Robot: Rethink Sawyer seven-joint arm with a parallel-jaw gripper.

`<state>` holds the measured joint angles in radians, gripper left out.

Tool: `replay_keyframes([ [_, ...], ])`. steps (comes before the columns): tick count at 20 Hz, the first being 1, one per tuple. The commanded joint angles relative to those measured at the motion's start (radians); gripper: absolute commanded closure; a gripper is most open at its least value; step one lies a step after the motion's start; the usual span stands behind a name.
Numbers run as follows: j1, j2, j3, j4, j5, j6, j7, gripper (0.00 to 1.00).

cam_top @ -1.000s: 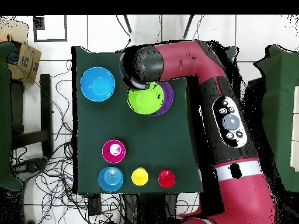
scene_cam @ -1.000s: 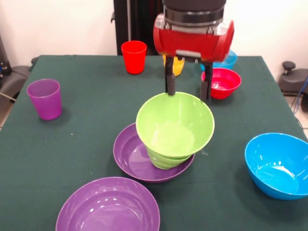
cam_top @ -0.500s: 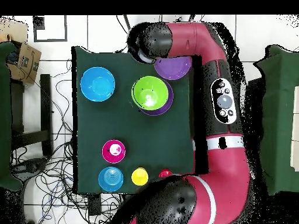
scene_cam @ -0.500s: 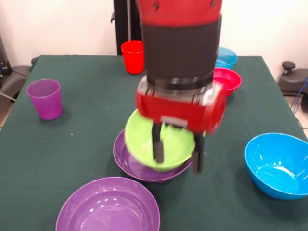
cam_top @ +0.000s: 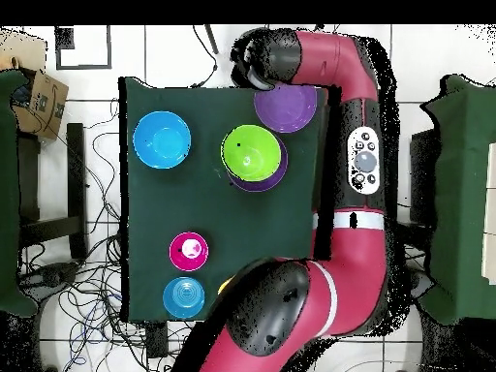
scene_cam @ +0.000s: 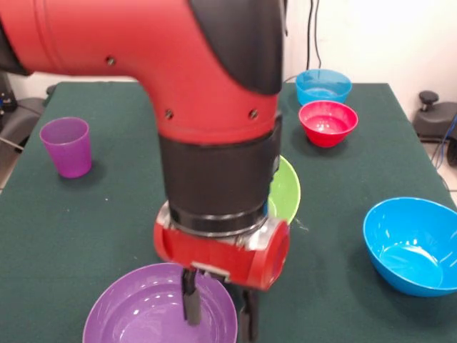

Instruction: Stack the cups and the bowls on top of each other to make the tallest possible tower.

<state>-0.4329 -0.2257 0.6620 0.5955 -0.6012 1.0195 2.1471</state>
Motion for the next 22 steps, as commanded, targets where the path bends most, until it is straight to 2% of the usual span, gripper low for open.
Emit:
replay_keyframes([
  [1,0.026,0.053,0.022,-0.1,-0.066,0.119,-0.298,0.0],
  [8,0.007,0.099,0.019,-0.082,-0.042,0.078,-0.364,0.0],
  [11,-0.005,0.111,0.021,-0.06,-0.024,0.093,-0.411,0.0],
  [16,-0.024,0.048,-0.029,0.089,0.014,0.067,-0.415,0.0],
  [18,-0.02,0.031,-0.041,0.114,0.017,0.083,-0.42,0.0],
  [22,-0.031,0.016,-0.055,0.195,0.022,0.028,-0.404,0.0],
])
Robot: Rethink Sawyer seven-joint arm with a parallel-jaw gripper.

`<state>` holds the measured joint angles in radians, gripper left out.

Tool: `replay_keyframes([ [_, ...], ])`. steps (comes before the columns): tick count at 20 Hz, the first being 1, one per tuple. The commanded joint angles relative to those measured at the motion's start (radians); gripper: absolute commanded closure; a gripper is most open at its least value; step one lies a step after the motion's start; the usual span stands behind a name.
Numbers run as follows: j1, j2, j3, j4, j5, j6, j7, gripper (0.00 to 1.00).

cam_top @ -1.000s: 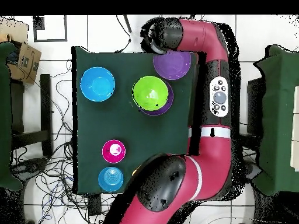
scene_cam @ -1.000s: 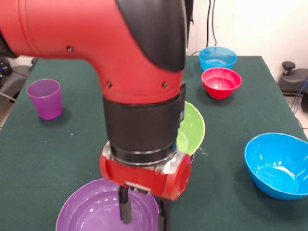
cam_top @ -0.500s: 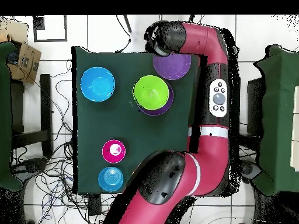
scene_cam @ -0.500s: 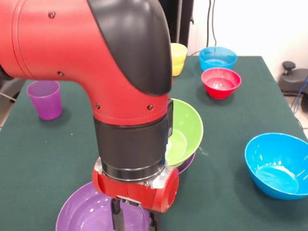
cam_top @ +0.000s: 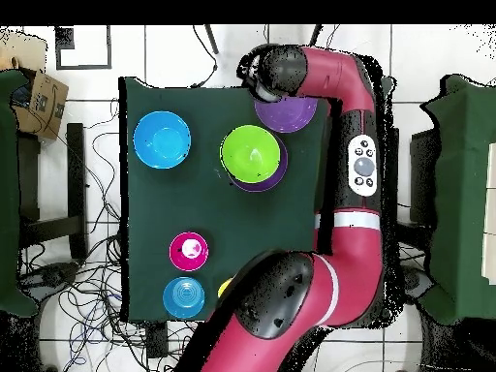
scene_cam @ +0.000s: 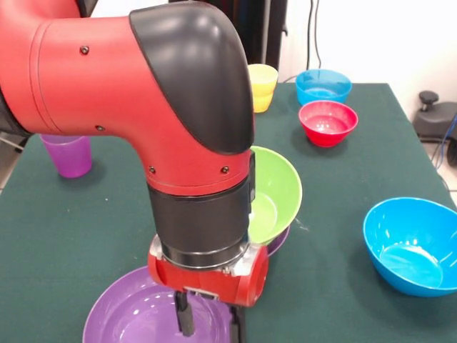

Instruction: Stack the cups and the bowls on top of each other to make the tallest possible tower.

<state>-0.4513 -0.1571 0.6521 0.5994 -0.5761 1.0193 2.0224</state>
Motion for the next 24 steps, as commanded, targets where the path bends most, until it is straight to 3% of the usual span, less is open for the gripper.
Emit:
replay_keyframes([
  [1,-0.015,-0.053,-0.046,0.203,-0.005,0.016,-0.281,0.0],
  [6,-0.033,-0.073,-0.056,0.29,-0.016,-0.029,-0.267,0.0],
  [11,-0.045,-0.069,-0.053,0.314,-0.039,-0.059,-0.278,0.0],
  [19,-0.02,0.06,-0.031,0.189,-0.093,-0.059,-0.355,0.0],
  [24,-0.019,0.137,-0.011,0.131,-0.117,-0.11,-0.411,0.0],
])
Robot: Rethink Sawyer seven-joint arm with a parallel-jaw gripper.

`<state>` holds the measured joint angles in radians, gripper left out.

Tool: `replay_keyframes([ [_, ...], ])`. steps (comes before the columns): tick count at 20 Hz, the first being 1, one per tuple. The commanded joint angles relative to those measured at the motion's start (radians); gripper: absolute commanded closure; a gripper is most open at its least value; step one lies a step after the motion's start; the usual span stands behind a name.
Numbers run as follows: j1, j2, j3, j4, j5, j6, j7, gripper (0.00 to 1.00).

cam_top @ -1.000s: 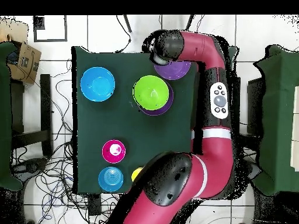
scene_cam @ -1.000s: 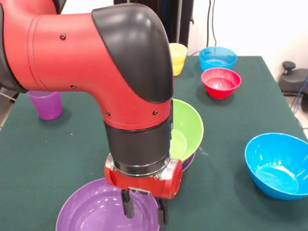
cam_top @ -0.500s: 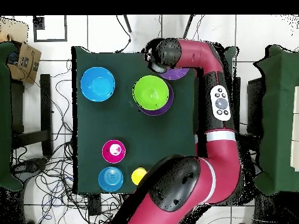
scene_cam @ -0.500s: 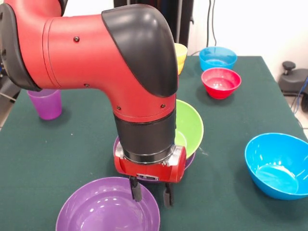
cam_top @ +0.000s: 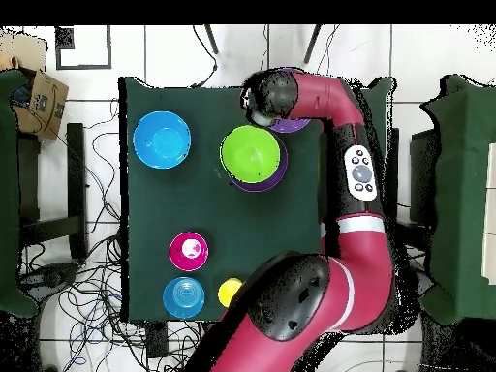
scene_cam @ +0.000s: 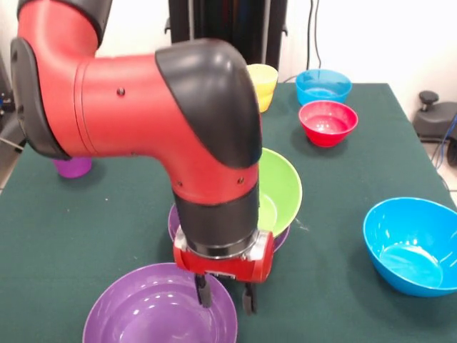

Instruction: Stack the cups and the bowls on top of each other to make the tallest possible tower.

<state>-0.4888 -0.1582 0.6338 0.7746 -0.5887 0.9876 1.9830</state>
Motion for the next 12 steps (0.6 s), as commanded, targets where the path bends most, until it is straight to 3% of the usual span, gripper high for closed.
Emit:
replay_keyframes([
  [1,0.019,0.149,0.011,-0.055,-0.108,-0.088,-0.378,0.0],
  [12,0.041,0.245,0.035,-0.185,-0.107,-0.107,-0.44,0.0],
])
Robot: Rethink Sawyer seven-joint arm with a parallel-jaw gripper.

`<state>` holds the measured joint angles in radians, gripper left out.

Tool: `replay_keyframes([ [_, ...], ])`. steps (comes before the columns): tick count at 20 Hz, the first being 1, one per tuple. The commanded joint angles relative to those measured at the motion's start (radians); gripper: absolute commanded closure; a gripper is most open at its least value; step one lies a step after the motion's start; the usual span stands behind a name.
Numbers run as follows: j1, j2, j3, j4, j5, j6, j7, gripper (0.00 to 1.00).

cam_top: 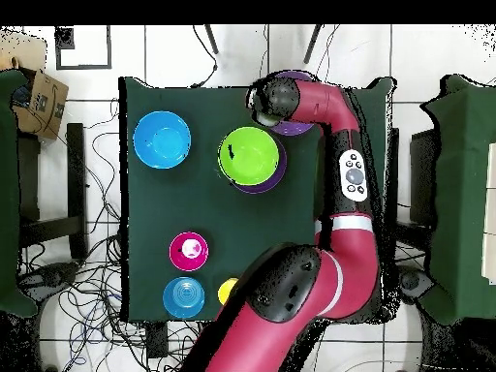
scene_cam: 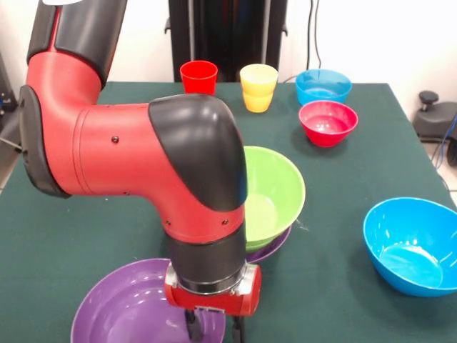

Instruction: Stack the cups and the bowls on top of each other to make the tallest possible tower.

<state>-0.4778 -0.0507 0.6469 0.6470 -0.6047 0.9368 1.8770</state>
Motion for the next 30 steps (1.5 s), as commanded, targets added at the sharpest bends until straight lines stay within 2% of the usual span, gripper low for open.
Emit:
replay_keyframes([
  [1,0.032,0.142,0.022,-0.063,-0.091,-0.055,-0.338,0.0],
  [13,0.039,0.151,0.013,-0.082,-0.077,-0.077,-0.349,0.0],
  [14,0.041,0.15,0.012,-0.084,-0.077,-0.075,-0.348,1.0],
  [21,0.05,0.159,0.018,-0.126,-0.068,-0.008,-0.381,1.0],
  [30,0.045,0.149,0.007,-0.115,-0.041,0.02,-0.365,1.0],
])
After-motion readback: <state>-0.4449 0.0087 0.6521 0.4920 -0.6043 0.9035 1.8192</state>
